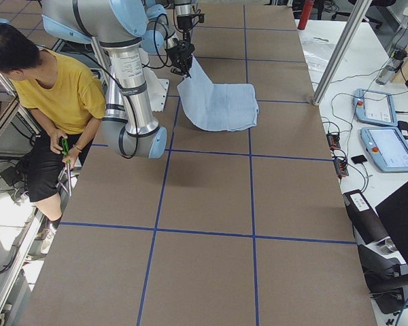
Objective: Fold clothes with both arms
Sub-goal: 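Lift the near edge with both grippers and carry it away from the robot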
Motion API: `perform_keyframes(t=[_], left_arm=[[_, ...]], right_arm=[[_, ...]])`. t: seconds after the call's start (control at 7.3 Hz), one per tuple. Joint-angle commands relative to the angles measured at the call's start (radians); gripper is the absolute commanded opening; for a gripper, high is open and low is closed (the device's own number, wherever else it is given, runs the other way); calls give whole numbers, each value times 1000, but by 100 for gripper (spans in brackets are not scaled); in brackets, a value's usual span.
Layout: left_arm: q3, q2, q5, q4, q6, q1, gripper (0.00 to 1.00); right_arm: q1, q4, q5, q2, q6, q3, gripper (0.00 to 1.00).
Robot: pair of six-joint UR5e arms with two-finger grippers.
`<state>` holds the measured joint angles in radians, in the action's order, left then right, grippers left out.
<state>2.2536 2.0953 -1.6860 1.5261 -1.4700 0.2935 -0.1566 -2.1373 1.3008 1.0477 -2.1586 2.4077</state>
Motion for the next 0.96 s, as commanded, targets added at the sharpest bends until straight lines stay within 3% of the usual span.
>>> perform_keyframes(t=[0.0, 0.27, 0.55, 0.82], left_arm=[[-32, 6, 6, 3, 8, 13, 0], [-51, 12, 5, 3, 10, 25, 0], [-87, 26, 6, 6, 11, 67, 0], [-194, 63, 40, 55, 54, 117, 0]], right_arm=[[-11, 3, -17, -5, 49, -24, 0], [-47, 46, -20, -6, 98, -71, 0], [-114, 161, -18, -37, 169, -200, 0], [-173, 300, -17, -40, 247, -312, 0]])
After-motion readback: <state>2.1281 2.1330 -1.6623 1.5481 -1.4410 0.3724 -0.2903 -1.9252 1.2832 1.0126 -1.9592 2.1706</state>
